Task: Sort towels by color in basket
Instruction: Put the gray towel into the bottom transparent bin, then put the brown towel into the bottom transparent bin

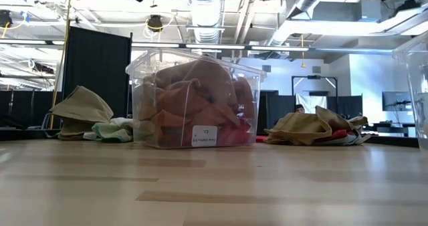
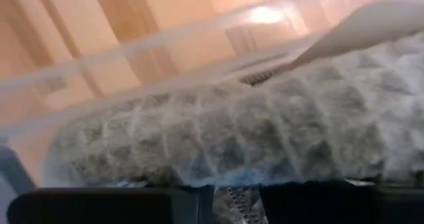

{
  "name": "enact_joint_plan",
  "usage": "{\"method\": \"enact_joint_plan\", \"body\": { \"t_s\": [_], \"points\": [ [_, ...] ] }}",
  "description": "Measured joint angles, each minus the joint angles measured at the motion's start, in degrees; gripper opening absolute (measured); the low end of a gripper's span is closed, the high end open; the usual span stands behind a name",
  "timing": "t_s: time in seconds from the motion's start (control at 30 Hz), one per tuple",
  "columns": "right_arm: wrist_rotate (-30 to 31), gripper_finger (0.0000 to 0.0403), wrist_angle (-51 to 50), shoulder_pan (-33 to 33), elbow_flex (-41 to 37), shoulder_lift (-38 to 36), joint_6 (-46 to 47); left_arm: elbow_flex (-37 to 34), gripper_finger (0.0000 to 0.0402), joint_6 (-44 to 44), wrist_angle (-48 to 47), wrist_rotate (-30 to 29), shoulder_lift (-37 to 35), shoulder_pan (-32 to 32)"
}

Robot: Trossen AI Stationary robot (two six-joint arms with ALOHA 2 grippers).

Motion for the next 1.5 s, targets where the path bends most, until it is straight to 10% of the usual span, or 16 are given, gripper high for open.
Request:
{"method": "enact_joint_plan", "body": {
  "t_s": [0.53,1.07,1.5],
  "points": [
    [-4.5,0.0119,-7.78,0.76,8.31,-7.32,4.39,0.0,0.0199,-1.15,-2.67,-0.02,0.0,0.0],
    [12.7,0.0121,-14.27,-3.76,16.95,-9.15,-7.82,0.0,0.0199,-3.6,-10.24,-0.04,-0.02,0.0],
    [20.66,0.0258,-14.65,-20.08,16.95,-7.79,-26.98,-3.55,0.0199,-6.21,-12.18,-0.34,-0.11,-0.22]
  ]
}}
